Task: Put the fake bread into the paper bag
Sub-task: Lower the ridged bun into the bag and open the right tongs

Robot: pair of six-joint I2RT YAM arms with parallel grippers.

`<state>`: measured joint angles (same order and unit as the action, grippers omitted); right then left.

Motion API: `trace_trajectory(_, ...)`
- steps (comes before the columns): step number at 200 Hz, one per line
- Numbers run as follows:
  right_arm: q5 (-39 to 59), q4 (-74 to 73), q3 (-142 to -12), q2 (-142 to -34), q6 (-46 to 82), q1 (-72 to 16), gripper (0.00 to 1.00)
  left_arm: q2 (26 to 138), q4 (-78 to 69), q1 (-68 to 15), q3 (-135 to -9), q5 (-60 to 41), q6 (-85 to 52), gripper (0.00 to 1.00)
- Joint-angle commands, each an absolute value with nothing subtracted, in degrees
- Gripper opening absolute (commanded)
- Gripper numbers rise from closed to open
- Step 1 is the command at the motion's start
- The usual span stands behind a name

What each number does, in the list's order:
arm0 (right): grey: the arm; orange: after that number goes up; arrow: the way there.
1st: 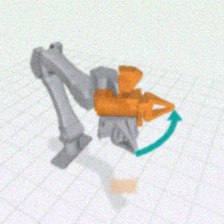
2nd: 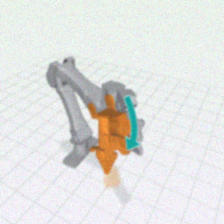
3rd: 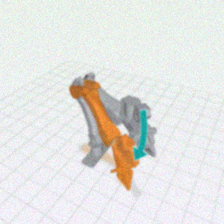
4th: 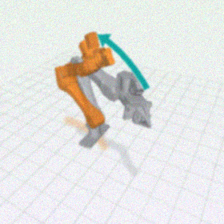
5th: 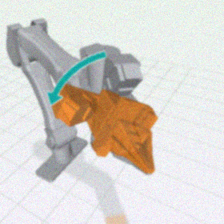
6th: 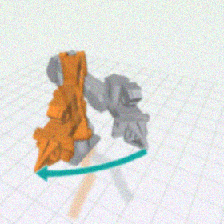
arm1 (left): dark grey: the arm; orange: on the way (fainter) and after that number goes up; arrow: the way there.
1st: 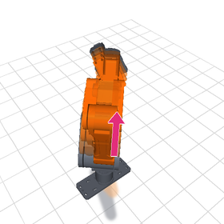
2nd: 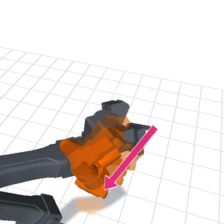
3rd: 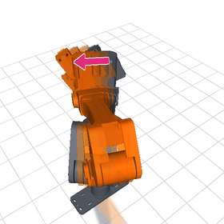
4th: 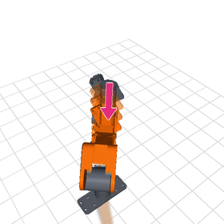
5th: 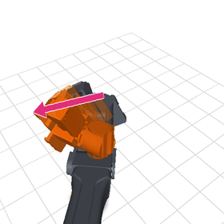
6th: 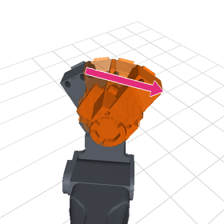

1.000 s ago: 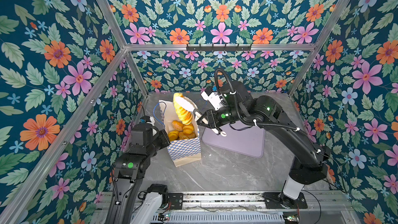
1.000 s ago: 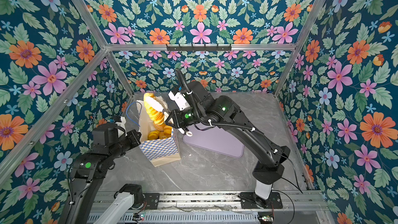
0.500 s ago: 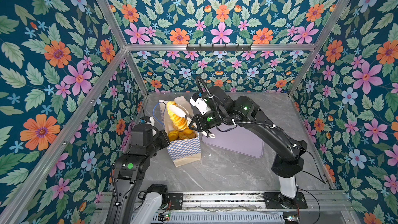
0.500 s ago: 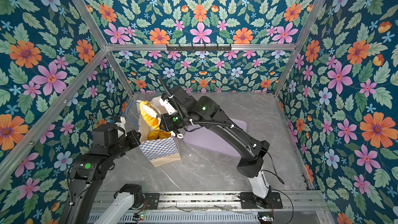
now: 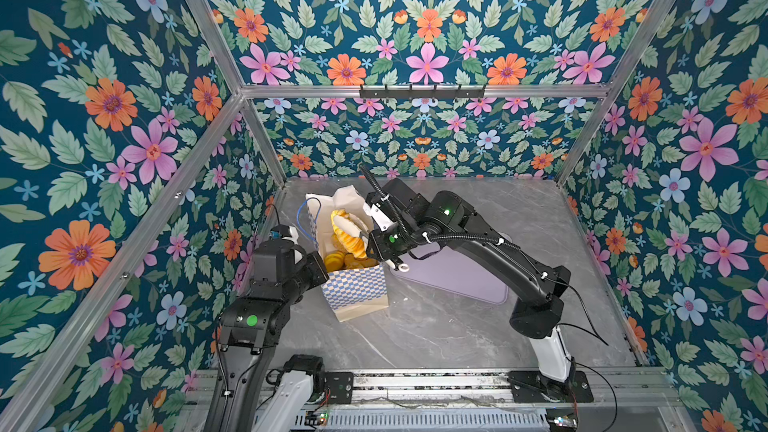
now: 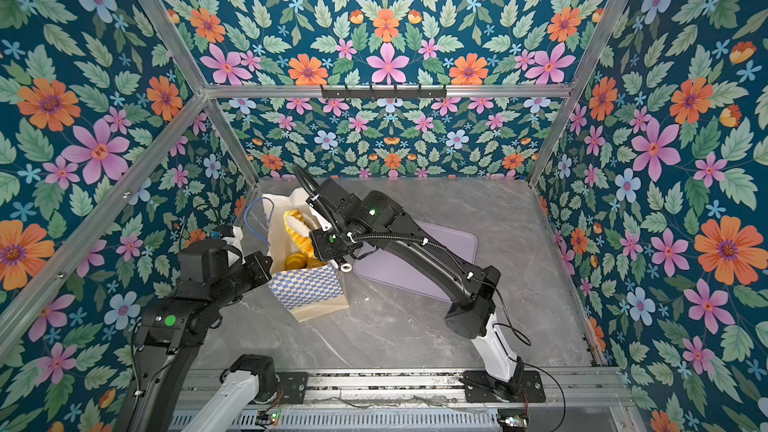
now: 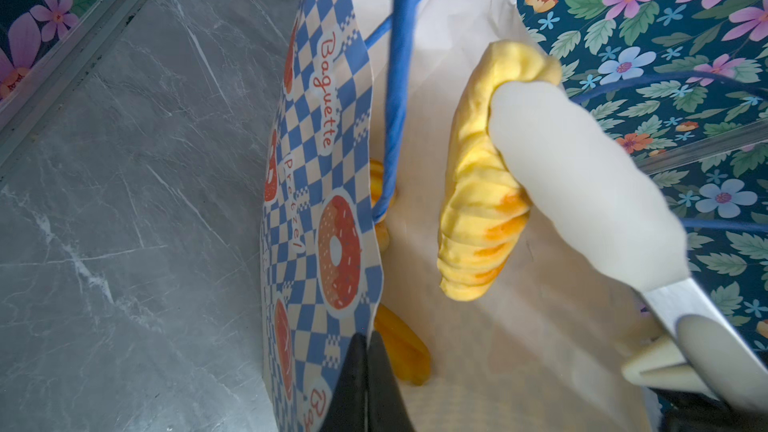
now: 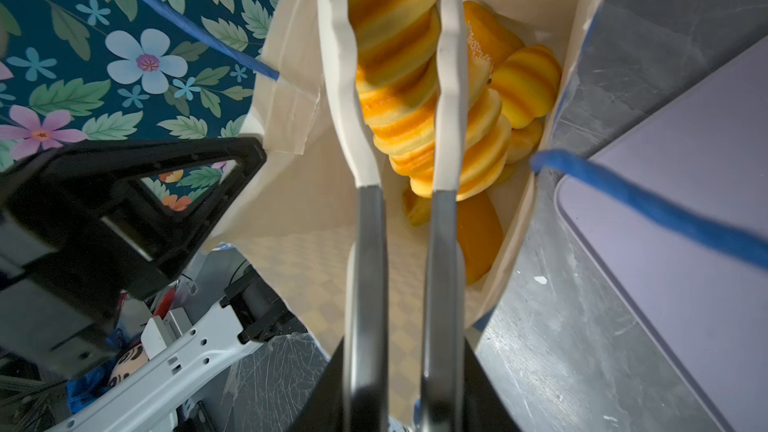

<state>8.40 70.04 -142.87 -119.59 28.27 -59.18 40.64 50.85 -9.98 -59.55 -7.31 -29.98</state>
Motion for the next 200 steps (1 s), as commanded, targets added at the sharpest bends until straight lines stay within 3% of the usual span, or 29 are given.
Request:
trace_trajectory(1, 7.0, 69.9, -143.3, -120.0, 27.4, -59.3, 0.32, 40.6, 50.7, -10.0, -59.6, -6.9, -30.1, 0.07)
trace_trajectory(51, 5.6, 70.4, -143.4, -121.1, 27.2, -59.3, 0.33, 40.6, 50.8, -10.0, -59.5, -6.9, -30.1, 0.07)
trace_trajectory(166, 4.3, 73.1, -147.5, -122.6, 26.3, -59.4, 0.52, 40.8, 50.8, -10.0, -59.9, -6.8, -30.1, 0.07)
trace_trajectory(200, 4.3, 73.1, -148.1, -122.1, 26.2, -59.5, 0.53, 40.8, 51.0, -10.0, -60.3, -6.7, -30.1, 0.07)
